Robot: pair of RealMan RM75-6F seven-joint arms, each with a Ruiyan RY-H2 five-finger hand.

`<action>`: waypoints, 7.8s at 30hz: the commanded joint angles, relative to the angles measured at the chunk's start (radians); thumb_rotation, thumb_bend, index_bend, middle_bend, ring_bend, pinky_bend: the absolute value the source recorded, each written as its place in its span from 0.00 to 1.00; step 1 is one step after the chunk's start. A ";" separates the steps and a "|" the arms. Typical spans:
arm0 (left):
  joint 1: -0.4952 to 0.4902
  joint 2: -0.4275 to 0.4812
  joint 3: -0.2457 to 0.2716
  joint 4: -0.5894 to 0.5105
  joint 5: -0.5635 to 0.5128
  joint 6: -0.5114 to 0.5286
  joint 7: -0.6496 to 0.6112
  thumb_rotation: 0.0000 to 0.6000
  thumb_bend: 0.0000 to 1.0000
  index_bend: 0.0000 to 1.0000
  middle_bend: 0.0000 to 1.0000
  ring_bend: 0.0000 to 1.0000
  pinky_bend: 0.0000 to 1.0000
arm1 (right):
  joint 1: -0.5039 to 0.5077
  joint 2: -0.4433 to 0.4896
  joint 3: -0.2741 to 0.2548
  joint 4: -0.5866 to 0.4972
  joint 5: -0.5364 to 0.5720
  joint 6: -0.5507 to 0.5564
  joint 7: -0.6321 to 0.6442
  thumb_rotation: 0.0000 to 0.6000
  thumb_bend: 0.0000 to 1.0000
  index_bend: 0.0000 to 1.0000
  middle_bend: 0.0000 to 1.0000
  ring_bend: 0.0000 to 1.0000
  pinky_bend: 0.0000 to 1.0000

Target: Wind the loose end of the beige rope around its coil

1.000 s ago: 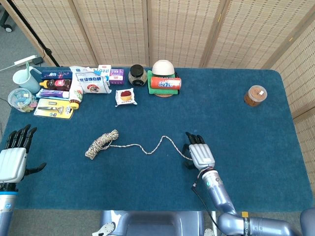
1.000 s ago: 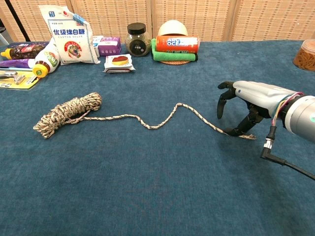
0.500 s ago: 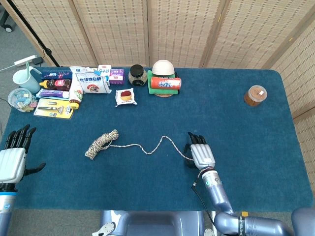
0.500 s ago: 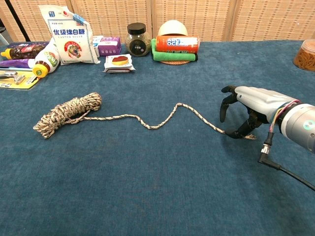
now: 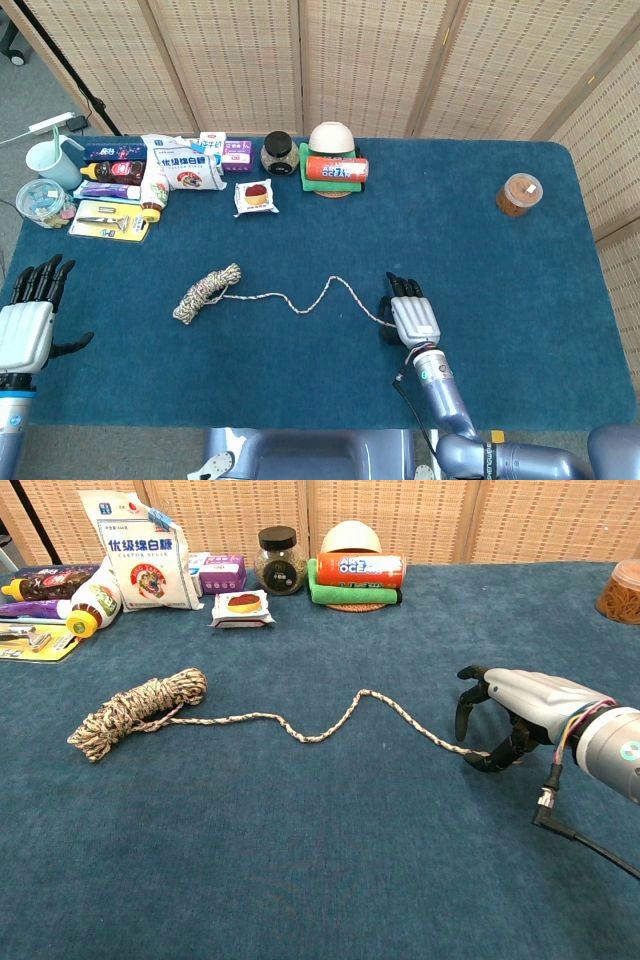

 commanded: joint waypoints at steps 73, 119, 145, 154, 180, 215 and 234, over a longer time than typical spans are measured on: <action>-0.313 -0.290 -0.142 0.154 -0.321 -0.365 0.133 1.00 0.06 0.00 0.00 0.00 0.00 | -0.068 0.077 0.006 -0.060 -0.222 0.109 0.053 1.00 0.45 0.60 0.00 0.00 0.00; -0.411 -0.542 -0.102 0.416 -0.493 -0.321 0.279 1.00 0.19 0.17 0.09 0.18 0.37 | -0.075 0.092 0.029 -0.054 -0.198 0.102 0.072 1.00 0.46 0.61 0.00 0.00 0.00; -0.423 -0.591 -0.088 0.518 -0.377 -0.320 0.228 1.00 0.51 0.70 0.50 0.57 0.73 | -0.079 0.094 0.026 -0.059 -0.205 0.107 0.074 1.00 0.46 0.61 0.00 0.00 0.00; -0.425 -0.577 -0.090 0.543 -0.247 -0.287 0.104 1.00 0.55 0.75 0.53 0.60 0.75 | -0.084 0.110 0.017 -0.087 -0.231 0.113 0.081 1.00 0.46 0.62 0.00 0.00 0.00; -0.668 -0.602 -0.184 0.561 -0.149 -0.391 0.265 1.00 0.54 0.75 0.53 0.60 0.75 | 0.065 0.354 0.199 -0.618 -0.095 0.087 -0.106 1.00 0.50 0.66 0.00 0.00 0.00; -0.726 -0.726 -0.056 0.698 0.016 -0.414 0.070 1.00 0.54 0.75 0.53 0.60 0.75 | 0.581 0.392 0.571 -0.351 0.548 0.173 -0.224 1.00 0.51 0.70 0.00 0.00 0.00; -0.723 -0.640 0.002 0.685 0.123 -0.415 -0.049 1.00 0.54 0.75 0.53 0.59 0.75 | 0.616 0.379 0.528 -0.196 0.595 0.117 -0.115 1.00 0.51 0.71 0.00 0.00 0.00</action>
